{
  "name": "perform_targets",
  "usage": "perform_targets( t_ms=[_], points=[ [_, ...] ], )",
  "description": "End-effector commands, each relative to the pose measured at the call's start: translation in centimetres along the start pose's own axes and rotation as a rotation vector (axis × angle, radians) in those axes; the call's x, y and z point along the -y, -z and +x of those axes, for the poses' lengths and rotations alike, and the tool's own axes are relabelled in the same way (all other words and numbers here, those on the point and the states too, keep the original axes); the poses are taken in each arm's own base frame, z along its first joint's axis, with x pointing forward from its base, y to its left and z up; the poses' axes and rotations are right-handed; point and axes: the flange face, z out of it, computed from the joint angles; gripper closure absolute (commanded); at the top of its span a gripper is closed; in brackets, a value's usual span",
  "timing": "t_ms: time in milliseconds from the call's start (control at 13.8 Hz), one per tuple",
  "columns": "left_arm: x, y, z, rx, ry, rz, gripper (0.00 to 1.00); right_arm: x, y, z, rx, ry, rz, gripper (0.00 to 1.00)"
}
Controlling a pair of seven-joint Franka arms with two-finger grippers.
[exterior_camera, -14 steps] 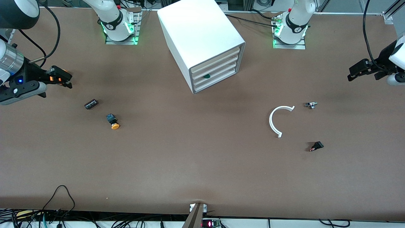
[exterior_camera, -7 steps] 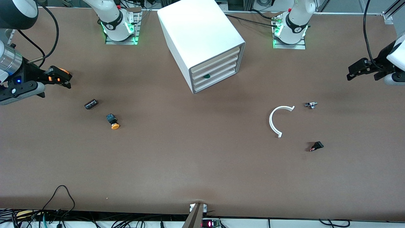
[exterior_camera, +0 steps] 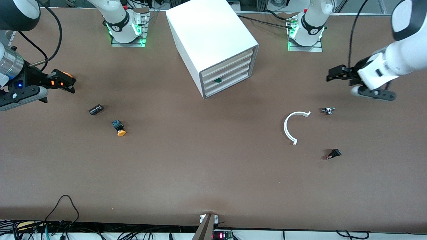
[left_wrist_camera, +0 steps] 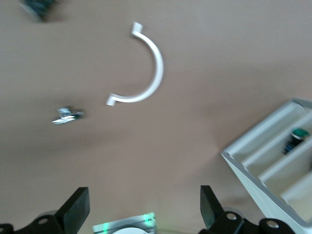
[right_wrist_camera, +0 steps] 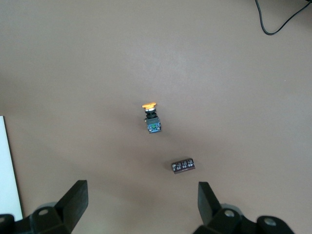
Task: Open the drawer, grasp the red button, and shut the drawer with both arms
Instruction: 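Move the left gripper to the white cabinet's drawer handle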
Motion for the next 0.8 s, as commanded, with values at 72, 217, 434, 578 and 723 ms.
perform_targets(
  t_ms=[72, 217, 434, 578, 723],
  points=[
    [-0.7, -5.8, 2.1, 0.112, -0.118, -0.173, 0.00, -0.3, 0.5, 0.3, -0.009, -0.014, 0.001, 0.00],
    [-1.6, -10.2, 3.6, 0.167, -0.239, -0.287, 0.00, -0.3, 0.5, 0.4, -0.008, -0.014, 0.002, 0.00],
    [-2.9, -16.8, 6.2, 0.209, -0.350, -0.508, 0.00, -0.4, 0.6, 0.3, -0.009, -0.015, 0.001, 0.00],
    [-3.6, -20.6, 7.2, 0.208, -0.415, -0.639, 0.00, -0.4, 0.5, 0.3, -0.008, -0.015, 0.002, 0.00],
    [-4.8, -24.2, 7.6, 0.197, -0.484, -0.757, 0.01, -0.4, 0.5, 0.3, -0.008, -0.015, 0.002, 0.00]
  ],
)
